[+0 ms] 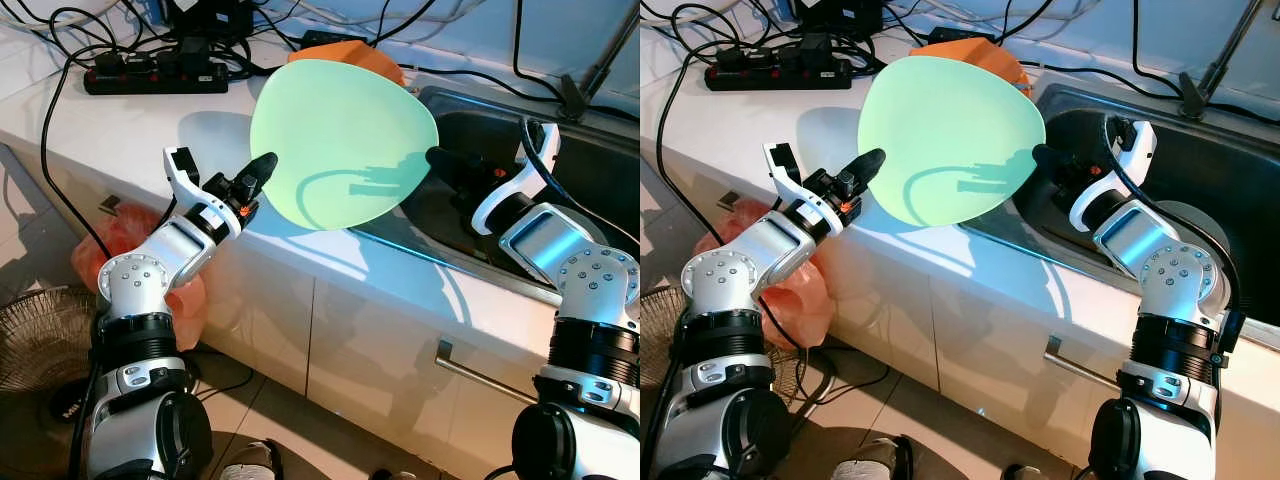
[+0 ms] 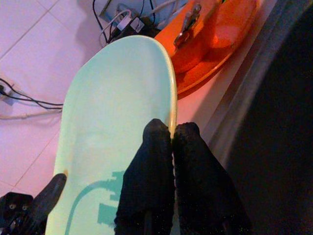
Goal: Kitchen organization
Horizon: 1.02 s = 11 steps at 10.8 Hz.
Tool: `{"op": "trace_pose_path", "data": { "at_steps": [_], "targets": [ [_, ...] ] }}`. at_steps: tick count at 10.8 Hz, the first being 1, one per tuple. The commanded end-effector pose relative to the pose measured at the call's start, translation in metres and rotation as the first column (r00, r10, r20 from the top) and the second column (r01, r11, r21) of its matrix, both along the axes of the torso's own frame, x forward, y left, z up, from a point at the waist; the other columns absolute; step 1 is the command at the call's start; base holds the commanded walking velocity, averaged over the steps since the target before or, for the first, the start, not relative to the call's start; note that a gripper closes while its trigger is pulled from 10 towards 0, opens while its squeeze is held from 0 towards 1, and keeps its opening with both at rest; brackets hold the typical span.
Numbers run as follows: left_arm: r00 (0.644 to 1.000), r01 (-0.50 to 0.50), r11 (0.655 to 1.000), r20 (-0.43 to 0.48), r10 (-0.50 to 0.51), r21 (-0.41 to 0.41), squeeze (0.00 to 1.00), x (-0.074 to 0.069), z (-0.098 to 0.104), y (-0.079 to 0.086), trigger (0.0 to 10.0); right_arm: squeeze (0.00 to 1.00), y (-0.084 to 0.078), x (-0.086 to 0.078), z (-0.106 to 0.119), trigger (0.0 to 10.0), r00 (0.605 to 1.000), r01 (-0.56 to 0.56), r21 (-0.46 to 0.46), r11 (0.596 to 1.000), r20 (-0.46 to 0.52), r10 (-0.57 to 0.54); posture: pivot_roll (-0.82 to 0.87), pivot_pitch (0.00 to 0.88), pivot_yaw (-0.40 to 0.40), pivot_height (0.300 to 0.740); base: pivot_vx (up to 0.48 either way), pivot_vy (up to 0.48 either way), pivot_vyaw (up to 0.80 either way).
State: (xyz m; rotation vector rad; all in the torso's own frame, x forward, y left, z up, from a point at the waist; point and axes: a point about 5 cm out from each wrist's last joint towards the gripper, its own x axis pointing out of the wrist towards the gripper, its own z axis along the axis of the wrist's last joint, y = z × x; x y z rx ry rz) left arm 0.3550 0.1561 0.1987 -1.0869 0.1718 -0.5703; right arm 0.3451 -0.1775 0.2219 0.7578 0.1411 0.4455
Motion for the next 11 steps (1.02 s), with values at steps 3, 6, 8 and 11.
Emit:
{"op": "trace_pose_path", "data": {
  "at_steps": [3,6,8,11],
  "targets": [
    [0.997,0.07,0.997,0.037,-0.071,0.018,0.0,-0.001,0.004,-0.014,5.3,0.0,0.003,-0.002,0.007,0.0,0.999,-0.024,-0.006,1.0,0.041,0.025,0.08,0.094,0.008,0.74,0.0,0.0,0.0],
    [0.995,0.093,0.995,0.035,-0.094,0.033,1.0,-0.004,0.001,-0.021,10.0,0.0,0.002,0.001,0.008,0.0,0.999,0.019,0.012,1.0,0.047,-0.019,0.08,0.093,0.007,0.74,0.0,0.0,0.0],
    [0.993,0.107,0.994,0.039,-0.108,0.039,1.0,-0.007,-0.001,-0.024,10.0,0.0,0.001,0.002,0.006,0.0,0.998,0.044,0.027,0.999,0.051,-0.046,0.08,0.094,0.006,0.74,0.0,0.0,0.0],
    [0.992,0.112,0.992,0.05,-0.115,0.055,1.0,-0.009,0.0,-0.021,10.0,0.0,-0.011,0.006,0.007,0.0,0.992,0.112,0.036,0.993,0.049,-0.114,0.08,0.095,0.003,0.74,0.0,0.0,0.0]
  ]
}}
